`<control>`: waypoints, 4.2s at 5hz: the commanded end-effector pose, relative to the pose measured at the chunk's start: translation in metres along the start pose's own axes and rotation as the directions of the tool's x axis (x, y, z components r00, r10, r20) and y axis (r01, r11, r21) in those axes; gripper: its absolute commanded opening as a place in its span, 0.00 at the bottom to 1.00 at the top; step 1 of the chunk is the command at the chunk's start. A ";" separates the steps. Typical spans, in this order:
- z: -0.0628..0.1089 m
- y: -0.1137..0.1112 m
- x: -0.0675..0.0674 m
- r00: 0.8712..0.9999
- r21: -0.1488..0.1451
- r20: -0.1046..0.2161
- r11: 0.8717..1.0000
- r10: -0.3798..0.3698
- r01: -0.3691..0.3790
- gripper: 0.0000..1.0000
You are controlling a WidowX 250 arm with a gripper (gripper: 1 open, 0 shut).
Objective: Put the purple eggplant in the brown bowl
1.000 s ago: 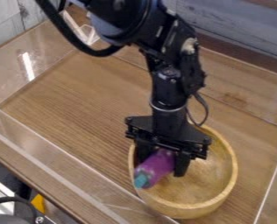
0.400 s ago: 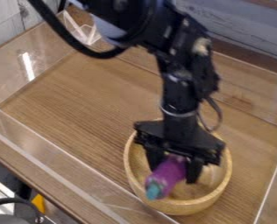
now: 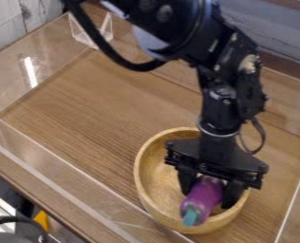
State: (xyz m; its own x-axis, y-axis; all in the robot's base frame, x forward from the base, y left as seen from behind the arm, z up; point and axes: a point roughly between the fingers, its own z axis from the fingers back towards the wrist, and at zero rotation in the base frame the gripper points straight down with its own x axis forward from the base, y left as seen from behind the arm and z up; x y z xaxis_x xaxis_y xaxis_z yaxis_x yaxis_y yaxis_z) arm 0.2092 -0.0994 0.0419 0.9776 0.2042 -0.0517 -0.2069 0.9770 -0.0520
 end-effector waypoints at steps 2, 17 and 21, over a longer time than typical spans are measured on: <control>0.017 0.004 0.005 0.991 -0.025 0.042 0.992 0.126 -0.125 0.00; 0.009 0.015 0.026 0.987 0.020 0.037 0.988 0.155 -0.156 0.00; 0.005 0.016 0.019 0.984 0.022 0.026 0.984 0.175 -0.176 0.00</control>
State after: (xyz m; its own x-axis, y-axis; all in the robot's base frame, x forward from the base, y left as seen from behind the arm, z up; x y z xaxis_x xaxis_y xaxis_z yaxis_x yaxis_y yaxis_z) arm 0.2232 -0.0782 0.0409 0.9253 0.3764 -0.0463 -0.3772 0.9261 -0.0082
